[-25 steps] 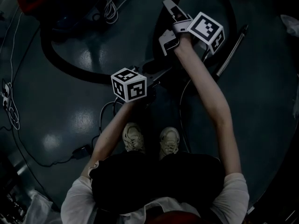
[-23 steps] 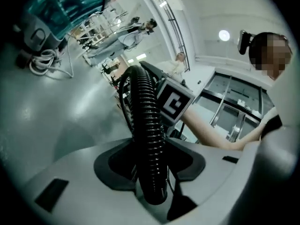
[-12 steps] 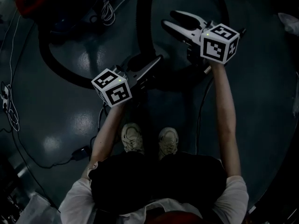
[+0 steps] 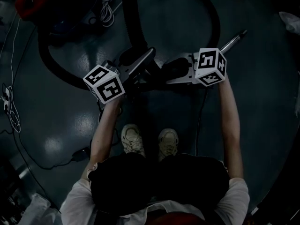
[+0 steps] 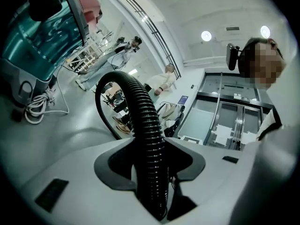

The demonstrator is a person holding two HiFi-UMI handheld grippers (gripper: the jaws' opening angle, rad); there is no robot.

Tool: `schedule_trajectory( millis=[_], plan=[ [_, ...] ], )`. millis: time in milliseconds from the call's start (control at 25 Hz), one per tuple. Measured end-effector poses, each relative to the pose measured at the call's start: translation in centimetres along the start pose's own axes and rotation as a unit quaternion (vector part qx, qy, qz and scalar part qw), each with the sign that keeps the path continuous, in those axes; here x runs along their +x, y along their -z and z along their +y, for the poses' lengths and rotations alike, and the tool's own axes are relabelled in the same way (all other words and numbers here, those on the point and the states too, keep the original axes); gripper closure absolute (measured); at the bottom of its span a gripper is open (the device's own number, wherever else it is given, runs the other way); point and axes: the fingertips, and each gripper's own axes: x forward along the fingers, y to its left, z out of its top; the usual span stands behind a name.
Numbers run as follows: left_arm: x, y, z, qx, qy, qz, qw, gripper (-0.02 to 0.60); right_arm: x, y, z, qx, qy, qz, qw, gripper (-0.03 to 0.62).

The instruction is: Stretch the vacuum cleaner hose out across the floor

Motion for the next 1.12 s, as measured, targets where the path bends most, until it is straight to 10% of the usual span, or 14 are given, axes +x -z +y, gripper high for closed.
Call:
schedule_trajectory(
  millis=[280,520,760,920,1120],
  plan=[
    [-0.7,-0.6,0.4,-0.014,-0.003,-0.021,0.9997,0.394,1.6,1.5,0.6,-0.090,0.014,0.099,0.991,0.378],
    [-0.7,-0.8,1.2,-0.032,-0.011,-0.030,0.9990,0.394,2.5,8.9,-1.3,-0.099,0.043,0.266,0.958,0.378],
    [-0.3,-0.4,1.3,0.018,-0.028,-0.004,0.9994,0.394,5.9,9.7,-1.0,0.038,0.010,0.236,0.971,0.396],
    [-1.0,-0.4,4.2,0.041,-0.105,0.032,0.9931,0.368,6.0,8.1,-1.6,0.029,0.048,0.164,0.985,0.408],
    [-3.3,-2.3,6.3,0.009,-0.147,-0.024,0.9888,0.337,5.8,5.1,-1.4,0.042,0.058,0.127,0.989,0.411]
  ],
)
